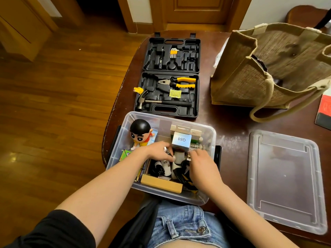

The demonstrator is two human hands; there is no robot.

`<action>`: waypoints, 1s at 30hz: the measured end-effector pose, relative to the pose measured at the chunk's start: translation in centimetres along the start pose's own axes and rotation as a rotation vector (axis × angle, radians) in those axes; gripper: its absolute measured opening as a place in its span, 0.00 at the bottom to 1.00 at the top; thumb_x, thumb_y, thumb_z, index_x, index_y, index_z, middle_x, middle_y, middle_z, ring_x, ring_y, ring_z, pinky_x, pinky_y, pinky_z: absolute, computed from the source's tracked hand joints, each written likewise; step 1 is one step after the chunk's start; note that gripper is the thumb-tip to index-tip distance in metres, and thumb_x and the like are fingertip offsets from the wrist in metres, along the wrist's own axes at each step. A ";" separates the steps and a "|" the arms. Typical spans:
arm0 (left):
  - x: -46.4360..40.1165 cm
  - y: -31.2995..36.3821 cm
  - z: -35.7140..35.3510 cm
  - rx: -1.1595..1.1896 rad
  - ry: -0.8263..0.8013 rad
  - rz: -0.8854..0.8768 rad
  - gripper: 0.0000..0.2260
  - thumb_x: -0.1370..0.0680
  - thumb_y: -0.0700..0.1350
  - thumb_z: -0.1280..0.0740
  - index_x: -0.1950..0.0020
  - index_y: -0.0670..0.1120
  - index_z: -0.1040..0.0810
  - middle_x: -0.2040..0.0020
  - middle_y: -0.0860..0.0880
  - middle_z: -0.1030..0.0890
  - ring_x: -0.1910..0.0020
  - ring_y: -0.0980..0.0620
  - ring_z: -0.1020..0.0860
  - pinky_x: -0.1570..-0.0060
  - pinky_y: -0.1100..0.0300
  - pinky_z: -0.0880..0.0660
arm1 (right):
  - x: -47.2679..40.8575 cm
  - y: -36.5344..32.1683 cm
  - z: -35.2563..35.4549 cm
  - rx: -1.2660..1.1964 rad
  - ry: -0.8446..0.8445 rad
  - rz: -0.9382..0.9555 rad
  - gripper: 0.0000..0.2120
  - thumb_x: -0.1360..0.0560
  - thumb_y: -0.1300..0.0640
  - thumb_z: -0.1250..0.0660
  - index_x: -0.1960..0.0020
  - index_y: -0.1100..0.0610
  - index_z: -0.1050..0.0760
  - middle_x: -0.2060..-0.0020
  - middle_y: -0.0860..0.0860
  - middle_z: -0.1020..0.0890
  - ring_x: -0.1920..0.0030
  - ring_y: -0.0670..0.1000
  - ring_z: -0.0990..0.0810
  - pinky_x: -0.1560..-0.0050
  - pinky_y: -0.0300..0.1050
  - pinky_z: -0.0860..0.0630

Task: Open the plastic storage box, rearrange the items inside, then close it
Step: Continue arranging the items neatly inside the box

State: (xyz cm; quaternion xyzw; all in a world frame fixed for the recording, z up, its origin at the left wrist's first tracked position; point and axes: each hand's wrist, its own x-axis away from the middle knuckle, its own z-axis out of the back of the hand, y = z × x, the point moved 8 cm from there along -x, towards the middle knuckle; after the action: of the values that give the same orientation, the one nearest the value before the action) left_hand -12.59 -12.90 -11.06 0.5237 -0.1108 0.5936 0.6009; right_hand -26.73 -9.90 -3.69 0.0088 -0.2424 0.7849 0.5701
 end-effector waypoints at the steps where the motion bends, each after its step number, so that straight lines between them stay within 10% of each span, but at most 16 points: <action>1: 0.0 0.2 -0.1 0.015 -0.005 -0.005 0.16 0.27 0.53 0.29 0.43 0.48 0.23 0.41 0.48 0.28 0.44 0.51 0.27 0.43 0.58 0.30 | 0.3 -0.2 -0.6 0.019 -0.052 0.022 0.19 0.26 0.64 0.40 0.35 0.58 0.33 0.40 0.53 0.28 0.41 0.54 0.30 0.49 0.45 0.27; 7: 0.5 1.1 -0.2 0.107 0.022 -0.034 0.12 0.26 0.51 0.29 0.49 0.44 0.20 0.48 0.50 0.20 0.47 0.51 0.22 0.45 0.57 0.26 | -0.2 -0.9 -1.3 -0.064 -0.116 -0.040 0.28 0.26 0.64 0.40 0.27 0.59 0.42 0.32 0.55 0.34 0.35 0.55 0.32 0.45 0.47 0.25; 15: 1.7 1.8 0.2 0.014 0.177 -0.102 0.09 0.25 0.47 0.30 0.46 0.48 0.22 0.46 0.52 0.24 0.47 0.53 0.25 0.49 0.62 0.29 | 0.0 -1.1 -2.4 0.083 -0.272 -0.030 0.11 0.24 0.61 0.41 0.42 0.60 0.29 0.46 0.57 0.24 0.45 0.57 0.27 0.58 0.46 0.33; 30: 5.7 2.8 1.8 0.293 0.415 -0.194 0.09 0.27 0.46 0.27 0.48 0.52 0.22 0.51 0.56 0.22 0.48 0.59 0.24 0.46 0.63 0.26 | 0.5 -1.3 -1.6 -0.102 0.076 0.099 0.16 0.22 0.48 0.43 0.35 0.49 0.36 0.53 0.46 0.20 0.58 0.50 0.21 0.70 0.42 0.34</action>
State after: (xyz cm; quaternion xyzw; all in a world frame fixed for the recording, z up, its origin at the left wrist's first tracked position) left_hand -12.51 -11.54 -4.58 0.4802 0.1525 0.6378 0.5826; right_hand -25.35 -8.49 -4.49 -0.0624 -0.2604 0.7986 0.5391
